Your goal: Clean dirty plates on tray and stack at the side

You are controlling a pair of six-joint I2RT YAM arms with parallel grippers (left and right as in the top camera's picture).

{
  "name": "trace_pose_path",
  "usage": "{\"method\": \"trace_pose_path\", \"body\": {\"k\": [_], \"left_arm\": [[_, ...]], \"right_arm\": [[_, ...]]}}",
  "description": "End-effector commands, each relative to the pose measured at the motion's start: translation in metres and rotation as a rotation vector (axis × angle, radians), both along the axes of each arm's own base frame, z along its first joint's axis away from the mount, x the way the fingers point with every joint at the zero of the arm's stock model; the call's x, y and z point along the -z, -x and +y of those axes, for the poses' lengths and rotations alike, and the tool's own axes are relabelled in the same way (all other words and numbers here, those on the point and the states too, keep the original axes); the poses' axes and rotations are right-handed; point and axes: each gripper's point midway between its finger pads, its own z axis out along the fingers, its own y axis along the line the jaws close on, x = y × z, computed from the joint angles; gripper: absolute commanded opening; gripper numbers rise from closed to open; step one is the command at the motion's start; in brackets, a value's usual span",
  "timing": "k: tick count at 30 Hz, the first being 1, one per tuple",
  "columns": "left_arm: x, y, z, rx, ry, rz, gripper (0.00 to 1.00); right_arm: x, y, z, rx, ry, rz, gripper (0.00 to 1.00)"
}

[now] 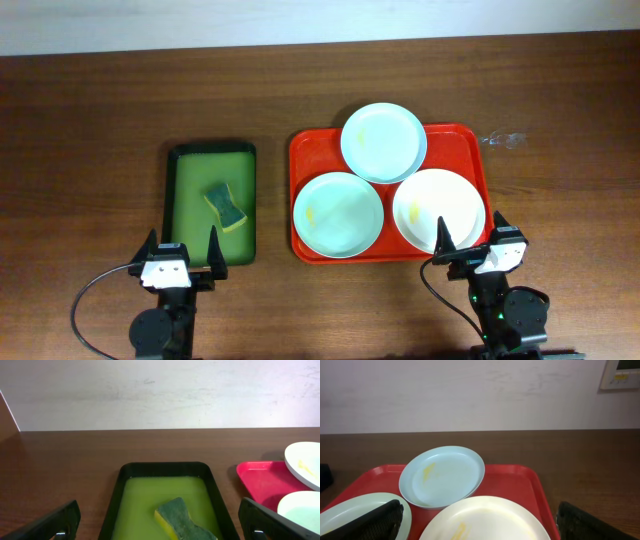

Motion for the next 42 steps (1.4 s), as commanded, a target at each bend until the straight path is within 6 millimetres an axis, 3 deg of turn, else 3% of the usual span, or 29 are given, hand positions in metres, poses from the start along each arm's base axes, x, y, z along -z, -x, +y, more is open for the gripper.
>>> {"method": "trace_pose_path", "body": {"k": [1, 26, 28, 30, 31, 33, 34, 36, 37, 38, 40, 41, 42], "left_arm": [[0.002, 0.000, 0.000, -0.001, -0.016, 0.001, 0.99], [-0.003, 0.000, 0.000, -0.001, -0.017, -0.019, 0.99], [-0.007, 0.000, -0.015, 0.087, -0.011, -0.036, 0.99], [-0.056, 0.006, -0.038, 0.222, -0.031, -0.241, 0.99], [-0.097, 0.016, -0.038, 0.219, -0.055, -0.414, 0.99], [-0.135, 0.029, -0.039, 0.217, -0.071, -0.534, 0.99], [-0.136, 0.022, -0.039, 0.218, -0.059, -0.446, 0.99], [-0.115, -0.009, -0.047, 0.278, -0.035, -0.053, 0.99], [-0.117, -0.016, -0.077, 0.474, -0.021, 0.045, 0.99], [-0.119, -0.025, -0.087, 0.540, -0.004, 0.077, 0.99], [-0.097, -0.066, -0.061, 0.367, 0.059, 0.259, 0.99], [-0.061, -0.082, -0.033, 0.179, 0.139, 0.520, 0.99], [-0.042, -0.087, -0.031, 0.156, 0.150, 0.666, 0.99]], "right_arm": [[0.003, 0.000, -0.003, 0.013, 0.005, 0.005, 0.99], [0.003, 0.000, -0.003, 0.013, 0.005, 0.005, 0.99], [0.003, 0.000, -0.003, 0.013, 0.005, 0.005, 0.99], [0.003, 0.000, -0.003, 0.013, 0.005, 0.005, 0.99], [0.003, 0.000, -0.003, 0.013, 0.005, 0.005, 0.99], [0.003, 0.000, -0.003, 0.013, 0.005, 0.005, 0.99], [0.003, 0.000, -0.003, 0.013, 0.005, 0.005, 0.98], [0.003, 0.000, -0.003, 0.013, 0.005, 0.005, 0.99], [0.003, 0.000, -0.003, 0.013, 0.005, 0.005, 0.99], [0.003, 0.000, -0.003, 0.013, 0.005, 0.005, 0.99], [0.003, 0.000, -0.003, 0.013, 0.005, 0.005, 0.99], [0.003, 0.000, -0.003, 0.013, 0.005, 0.005, 0.99], [0.003, 0.000, -0.003, 0.013, 0.005, 0.005, 0.99]]}}
